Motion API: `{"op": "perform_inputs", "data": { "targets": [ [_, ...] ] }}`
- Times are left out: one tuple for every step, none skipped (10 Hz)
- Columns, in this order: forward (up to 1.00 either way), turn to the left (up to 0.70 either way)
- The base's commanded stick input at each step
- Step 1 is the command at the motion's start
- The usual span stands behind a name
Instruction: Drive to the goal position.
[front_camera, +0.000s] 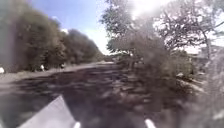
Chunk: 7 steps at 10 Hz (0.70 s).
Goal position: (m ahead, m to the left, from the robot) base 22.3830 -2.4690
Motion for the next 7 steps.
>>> {"op": "perform_inputs", "data": {
  "targets": [
    [0.5,0.0],
    [0.5,0.0],
    [0.5,0.0],
    [0.5,0.0],
    [0.5,0.0],
    [0.5,0.0],
    [0.5,0.0]
  ]
}}
